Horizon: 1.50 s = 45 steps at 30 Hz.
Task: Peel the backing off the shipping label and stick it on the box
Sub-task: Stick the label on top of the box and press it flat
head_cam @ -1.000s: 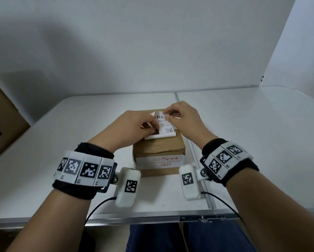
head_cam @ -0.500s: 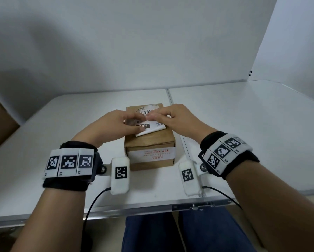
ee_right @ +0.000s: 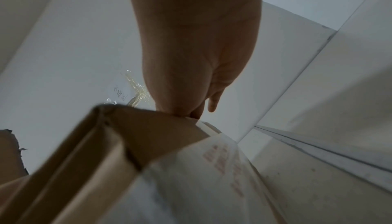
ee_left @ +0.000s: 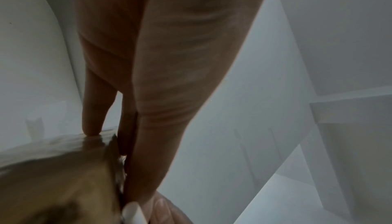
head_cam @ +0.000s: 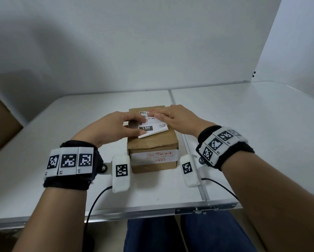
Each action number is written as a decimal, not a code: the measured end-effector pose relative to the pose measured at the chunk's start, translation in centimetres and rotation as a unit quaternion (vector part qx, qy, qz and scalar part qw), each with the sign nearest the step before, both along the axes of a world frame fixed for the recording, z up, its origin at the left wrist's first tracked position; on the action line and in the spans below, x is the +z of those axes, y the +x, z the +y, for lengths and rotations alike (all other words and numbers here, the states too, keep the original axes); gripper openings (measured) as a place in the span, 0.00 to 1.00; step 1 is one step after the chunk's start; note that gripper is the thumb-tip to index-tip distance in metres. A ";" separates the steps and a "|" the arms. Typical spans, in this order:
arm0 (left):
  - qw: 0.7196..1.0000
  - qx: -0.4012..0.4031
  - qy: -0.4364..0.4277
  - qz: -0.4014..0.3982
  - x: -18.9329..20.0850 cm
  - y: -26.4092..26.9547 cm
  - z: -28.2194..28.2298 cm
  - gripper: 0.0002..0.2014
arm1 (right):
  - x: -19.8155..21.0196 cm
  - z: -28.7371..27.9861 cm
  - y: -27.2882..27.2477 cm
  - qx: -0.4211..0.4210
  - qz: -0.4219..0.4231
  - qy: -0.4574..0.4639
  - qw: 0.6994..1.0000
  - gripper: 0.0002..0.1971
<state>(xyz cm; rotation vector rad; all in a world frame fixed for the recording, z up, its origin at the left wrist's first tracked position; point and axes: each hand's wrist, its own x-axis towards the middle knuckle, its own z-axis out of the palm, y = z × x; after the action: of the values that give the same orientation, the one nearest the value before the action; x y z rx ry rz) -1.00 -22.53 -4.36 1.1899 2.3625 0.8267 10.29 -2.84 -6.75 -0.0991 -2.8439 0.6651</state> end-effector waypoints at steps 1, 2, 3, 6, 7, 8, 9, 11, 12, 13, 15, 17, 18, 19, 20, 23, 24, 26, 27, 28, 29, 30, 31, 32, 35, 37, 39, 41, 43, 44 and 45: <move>1.000 0.002 -0.001 0.003 0.0 0.0 0.1 0.17 | 0.1 -0.1 -0.1 -0.006 0.000 0.011 1.000 0.19; 1.000 0.003 -0.003 0.008 0.0 0.1 0.1 0.17 | 0.1 -0.1 -0.2 -0.011 -0.001 0.018 1.000 0.19; 1.000 0.004 -0.005 0.016 0.0 0.1 0.2 0.17 | 0.0 0.0 -0.4 -0.015 -0.002 0.026 1.000 0.19; 1.000 0.006 -0.009 0.029 0.0 0.2 0.3 0.17 | -0.1 0.1 -0.6 -0.025 -0.010 0.057 0.998 0.20; 0.999 0.008 -0.009 0.031 -0.1 0.2 0.3 0.18 | -0.1 0.1 -0.5 -0.032 -0.013 0.059 0.998 0.20; 0.999 0.013 -0.010 0.031 -0.1 0.3 0.3 0.18 | -0.1 0.1 -0.4 -0.039 -0.014 0.057 0.997 0.20; 0.999 0.016 -0.011 0.033 -0.1 0.2 0.3 0.18 | -0.1 0.1 -0.2 -0.048 -0.012 0.056 0.997 0.20; 0.999 0.020 -0.016 0.035 -0.1 0.3 0.3 0.18 | -0.3 0.1 0.1 -0.067 0.002 0.055 0.996 0.20; 0.999 0.021 -0.017 0.033 -0.1 0.3 0.3 0.18 | -0.4 0.1 0.2 -0.077 0.010 0.052 0.996 0.21; 0.999 0.021 -0.019 0.030 -0.1 0.3 0.3 0.19 | -0.5 0.0 0.4 -0.088 0.015 0.051 0.995 0.21; 0.999 0.021 -0.020 0.025 -0.1 0.4 0.2 0.19 | -0.7 0.0 0.7 -0.107 0.020 0.051 0.993 0.21; 0.999 0.020 -0.019 0.025 -0.2 0.4 0.1 0.20 | -0.8 -0.2 0.9 -0.116 0.024 0.055 0.991 0.21; 0.999 0.020 -0.017 0.025 -0.3 0.5 0.0 0.20 | -0.9 -0.3 1.0 -0.119 0.026 0.058 0.991 0.21; 0.999 0.019 -0.015 0.026 -0.3 0.6 -0.1 0.20 | -1.0 -0.3 1.0 -0.121 0.028 0.060 0.990 0.21; 0.999 0.018 -0.014 0.027 -0.3 0.6 -0.2 0.20 | -1.0 -0.4 1.1 -0.123 0.030 0.062 0.990 0.21; 0.999 0.010 -0.010 0.032 -0.4 0.7 -0.2 0.21 | -1.1 -0.6 1.4 -0.126 0.028 0.056 0.990 0.20; 0.999 0.009 -0.007 0.032 -0.4 0.8 -0.3 0.21 | -1.0 -0.6 1.4 -0.128 0.024 0.060 0.990 0.20; 1.000 0.010 0.002 0.020 -0.5 0.7 -0.4 0.21 | -0.6 -0.4 1.2 -0.147 0.019 0.083 0.985 0.20; 1.000 0.009 0.008 0.009 -0.6 0.7 -0.5 0.20 | -0.3 -0.2 1.1 -0.161 0.021 0.094 0.982 0.20; 1.000 0.006 0.015 -0.004 -0.6 0.7 -0.6 0.20 | 0.1 -0.1 1.0 -0.167 0.028 0.098 0.981 0.20; 1.000 0.004 0.021 -0.016 -0.6 0.6 -0.7 0.20 | 0.6 -0.1 1.0 -0.159 0.033 0.089 0.983 0.21; 0.999 0.000 0.027 -0.025 -0.6 0.5 -0.8 0.19 | 1.0 -0.2 0.9 -0.136 0.034 0.068 0.988 0.22; 0.999 -0.003 0.032 -0.029 -0.6 0.4 -0.8 0.19 | 1.4 -0.5 0.9 -0.106 0.026 0.044 0.993 0.23; 0.999 -0.006 0.037 -0.029 -0.7 0.4 -0.9 0.19 | 1.7 -0.8 0.8 -0.076 0.014 0.023 0.997 0.24; 0.997 0.005 0.067 -0.026 -1.0 0.1 -1.1 0.25 | 1.9 -1.6 0.8 -0.031 -0.011 -0.017 0.999 0.20; 0.996 0.021 0.080 -0.030 -1.2 0.3 -1.3 0.31 | 1.9 -1.6 0.9 -0.024 -0.017 -0.042 0.999 0.17; 0.993 0.034 0.089 -0.075 -1.5 0.4 -1.3 0.28 | 2.0 -1.8 0.8 -0.024 -0.038 -0.068 0.997 0.18; 0.989 0.035 0.094 -0.112 -1.6 0.4 -1.3 0.23 | 2.2 -2.4 0.2 -0.026 -0.070 -0.094 0.993 0.20; 0.988 0.032 0.095 -0.119 -1.7 0.2 -1.2 0.30 | 2.3 -2.9 -0.4 -0.022 -0.096 -0.086 0.991 0.26; 0.988 0.029 0.094 -0.117 -1.6 0.1 -1.2 0.31 | 2.4 -3.1 -0.7 -0.020 -0.104 -0.085 0.991 0.27; 0.989 0.027 0.089 -0.114 -1.5 0.1 -1.2 0.29 | 2.5 -3.2 -0.9 -0.021 -0.111 -0.087 0.990 0.29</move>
<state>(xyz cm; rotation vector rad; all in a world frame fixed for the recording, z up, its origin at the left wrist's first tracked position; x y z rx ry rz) -0.95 -23.71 -5.87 1.0379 2.1785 1.1482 9.36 -6.06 -4.28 -0.2763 -2.9777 0.9461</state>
